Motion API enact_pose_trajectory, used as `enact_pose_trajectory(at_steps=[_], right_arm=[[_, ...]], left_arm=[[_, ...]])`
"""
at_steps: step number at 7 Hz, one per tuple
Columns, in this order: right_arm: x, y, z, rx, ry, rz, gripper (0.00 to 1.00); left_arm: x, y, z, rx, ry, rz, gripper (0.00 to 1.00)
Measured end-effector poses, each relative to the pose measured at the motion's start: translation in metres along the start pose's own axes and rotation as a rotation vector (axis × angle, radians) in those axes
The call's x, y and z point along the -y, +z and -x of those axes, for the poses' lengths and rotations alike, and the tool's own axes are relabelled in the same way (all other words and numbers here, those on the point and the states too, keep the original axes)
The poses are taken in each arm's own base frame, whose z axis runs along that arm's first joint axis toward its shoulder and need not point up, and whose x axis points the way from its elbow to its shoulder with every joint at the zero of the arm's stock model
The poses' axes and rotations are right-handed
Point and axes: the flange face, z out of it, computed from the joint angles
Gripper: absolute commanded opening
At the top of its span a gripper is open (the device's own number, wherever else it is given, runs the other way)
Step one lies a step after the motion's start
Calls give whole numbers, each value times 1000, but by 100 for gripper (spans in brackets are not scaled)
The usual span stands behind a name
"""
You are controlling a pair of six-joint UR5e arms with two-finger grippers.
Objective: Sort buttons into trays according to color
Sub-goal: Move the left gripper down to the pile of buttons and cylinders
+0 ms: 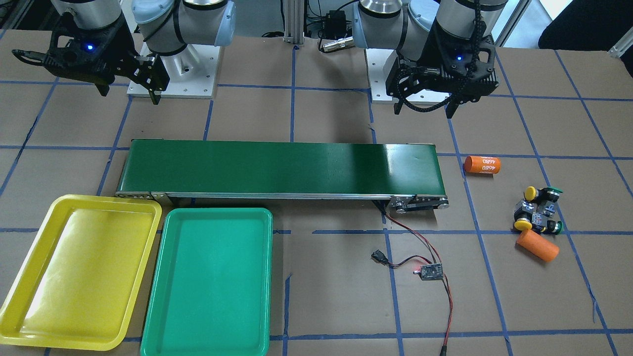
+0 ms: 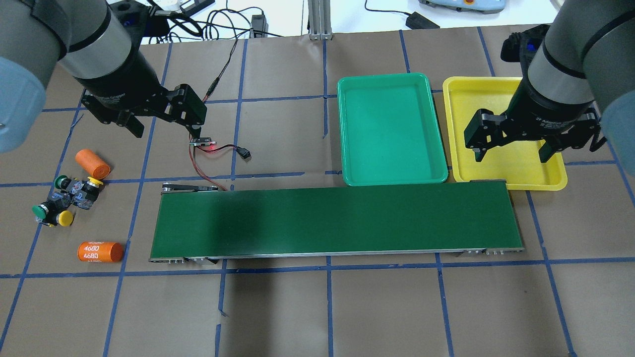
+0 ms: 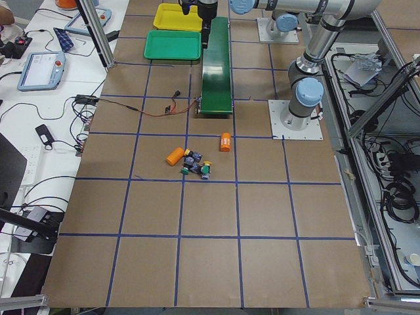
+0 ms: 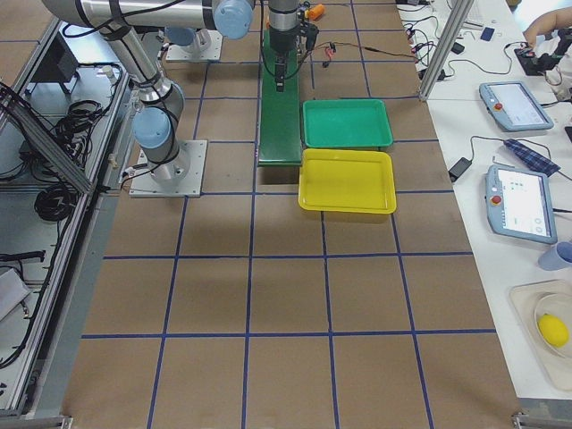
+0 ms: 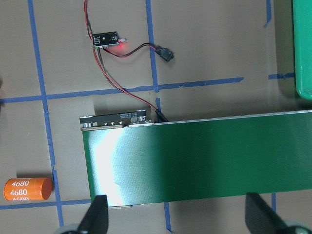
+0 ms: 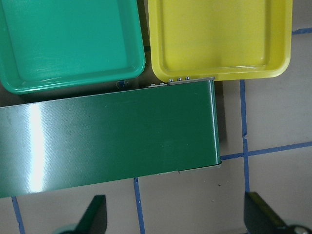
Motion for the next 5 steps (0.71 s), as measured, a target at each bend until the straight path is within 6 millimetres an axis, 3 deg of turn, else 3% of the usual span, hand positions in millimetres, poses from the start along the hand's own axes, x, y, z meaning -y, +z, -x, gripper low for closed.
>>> enact_pose_trajectory(at_steps=[3, 5], right_arm=[[-1, 1, 0, 0, 0, 3, 100], [0, 1, 0, 0, 0, 1, 100]], left_arm=[[-2, -2, 2, 1, -8, -3, 100], [-5, 10, 7, 0, -14, 17, 100]])
